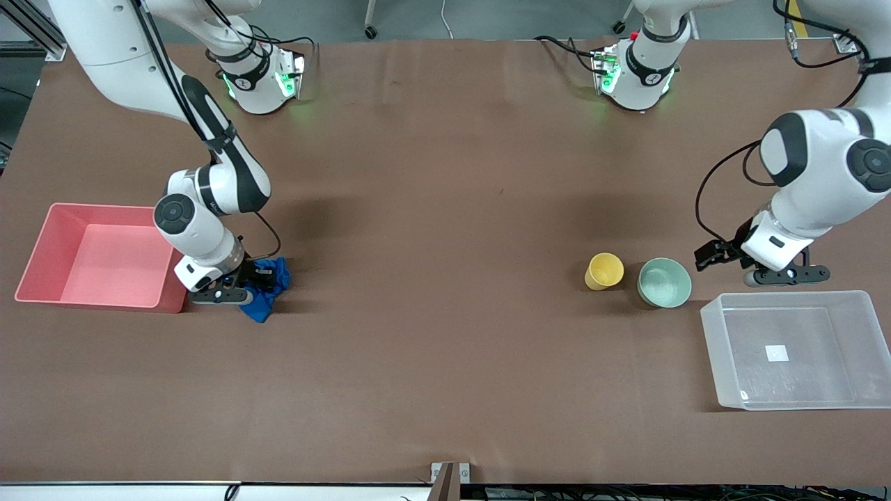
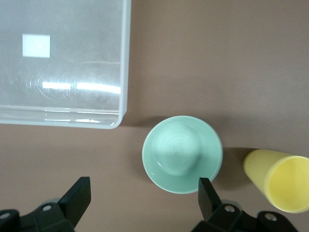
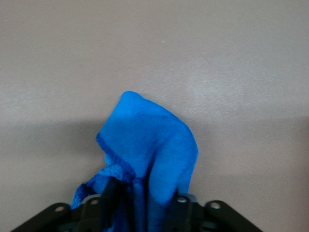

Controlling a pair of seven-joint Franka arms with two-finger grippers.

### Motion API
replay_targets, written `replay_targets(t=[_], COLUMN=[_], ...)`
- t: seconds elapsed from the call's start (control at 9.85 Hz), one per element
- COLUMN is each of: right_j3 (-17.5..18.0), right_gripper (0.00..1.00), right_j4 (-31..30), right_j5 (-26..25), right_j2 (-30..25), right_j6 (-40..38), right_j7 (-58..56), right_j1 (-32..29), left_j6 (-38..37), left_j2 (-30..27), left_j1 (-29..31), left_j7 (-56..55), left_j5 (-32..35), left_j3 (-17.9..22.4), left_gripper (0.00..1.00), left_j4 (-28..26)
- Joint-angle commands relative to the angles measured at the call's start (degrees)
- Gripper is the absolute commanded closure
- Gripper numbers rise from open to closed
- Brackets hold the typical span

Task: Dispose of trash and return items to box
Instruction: 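Drop the cloth into the pink bin while the left gripper grasps the bowl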

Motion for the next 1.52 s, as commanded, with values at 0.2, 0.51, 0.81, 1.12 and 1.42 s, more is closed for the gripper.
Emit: replay_targets(t=[0.2, 0.51, 0.81, 1.12, 1.42], right_j3=[0.8, 0.7, -3.9, -17.7, -20.5], right_gripper=[0.99, 0.99, 0.97, 0.97, 0.95], right_j4=[1.2, 10.9, 18.0, 16.6, 6.0], right_j5=[-0.8, -0.8, -2.0, -3.1, -2.8], right_j2=[-1.5, -13.2, -18.3, -17.8, -14.2], right_j6=[-4.8, -32.9, -47.4, -43.4, -25.7], right_j7=[6.8, 6.7, -7.9, -28.7, -35.1], right_j1=[-0.1, -0.3, -3.4, -4.4, -7.3], left_j6=[14.2, 17.8, 19.6, 21.1, 20.9], left_j2=[7.8, 11.5, 14.0, 15.7, 15.4], left_j1=[2.7, 2.7, 2.7, 2.6, 2.6], left_j7=[1.0, -0.3, -0.7, -2.2, -1.0], left_j5=[-0.8, -0.8, -0.8, -0.8, -0.7], left_j3=[-0.3, -0.9, -1.8, -2.6, -2.6], left_gripper=[0.01, 0.01, 0.01, 0.05, 1.00], left_j4=[-6.2, -6.2, -6.3, -6.2, -6.7])
